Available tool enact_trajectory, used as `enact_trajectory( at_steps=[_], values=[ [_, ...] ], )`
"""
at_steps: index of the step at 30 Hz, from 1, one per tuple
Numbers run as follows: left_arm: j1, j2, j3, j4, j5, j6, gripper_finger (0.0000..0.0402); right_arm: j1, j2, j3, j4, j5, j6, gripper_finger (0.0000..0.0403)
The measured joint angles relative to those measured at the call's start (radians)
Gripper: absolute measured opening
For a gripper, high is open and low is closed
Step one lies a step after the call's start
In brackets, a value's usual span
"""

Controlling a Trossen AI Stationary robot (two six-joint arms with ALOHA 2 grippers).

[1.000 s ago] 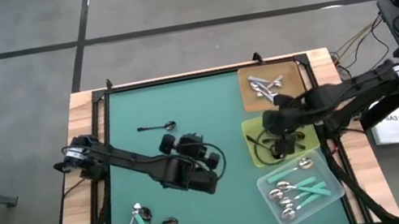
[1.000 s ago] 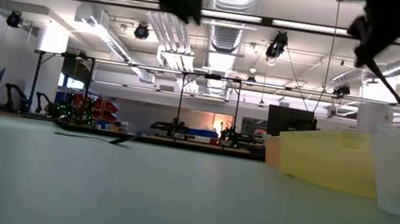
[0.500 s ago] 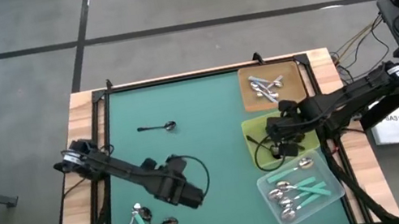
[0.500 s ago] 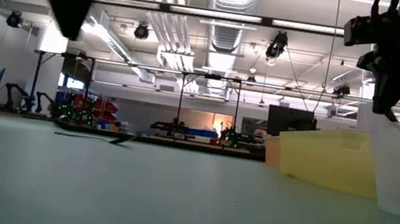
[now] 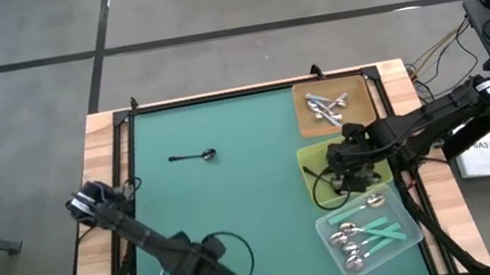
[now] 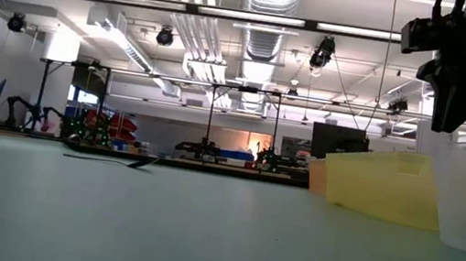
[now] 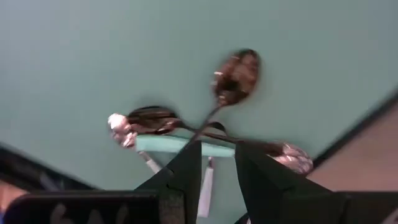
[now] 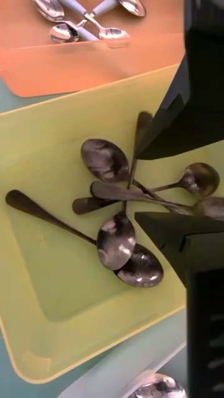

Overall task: Sort silverware by color (type)
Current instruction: Put the black spoon into the yellow bin

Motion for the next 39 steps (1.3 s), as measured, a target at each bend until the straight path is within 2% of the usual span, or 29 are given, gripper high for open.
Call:
enact_trajectory(
  at_steps=[4,6,13,20,27,33,39],
  values=[
    [-0.046,0.000,-0.002,0.096,-0.054,0.147,0.0082,0.000,0.000,0.000,0.000,0.000,0.002,0.0140],
    [-0.057,0.000,-0.011,0.114,-0.076,0.171,0.0082,0.000,0.000,0.001,0.000,0.000,0.011,0.0140],
    [-0.077,0.000,-0.069,0.126,-0.085,0.173,0.0082,0.000,0.000,0.001,0.000,0.000,0.033,0.0141],
    [-0.086,0.000,-0.164,0.275,-0.082,0.196,0.0082,0.000,0.000,0.001,0.002,0.000,0.063,0.0141],
    [-0.087,0.000,-0.259,0.300,-0.076,0.188,0.0082,0.000,0.000,0.001,0.006,0.000,0.069,0.0141],
    [-0.087,0.000,-0.345,0.432,-0.021,0.186,0.0082,0.000,0.000,0.001,0.007,0.000,0.071,0.0141],
    [-0.084,0.004,-0.408,0.462,-0.047,0.169,0.0082,0.000,0.000,0.001,0.015,0.000,0.071,0.0141]
  ],
)
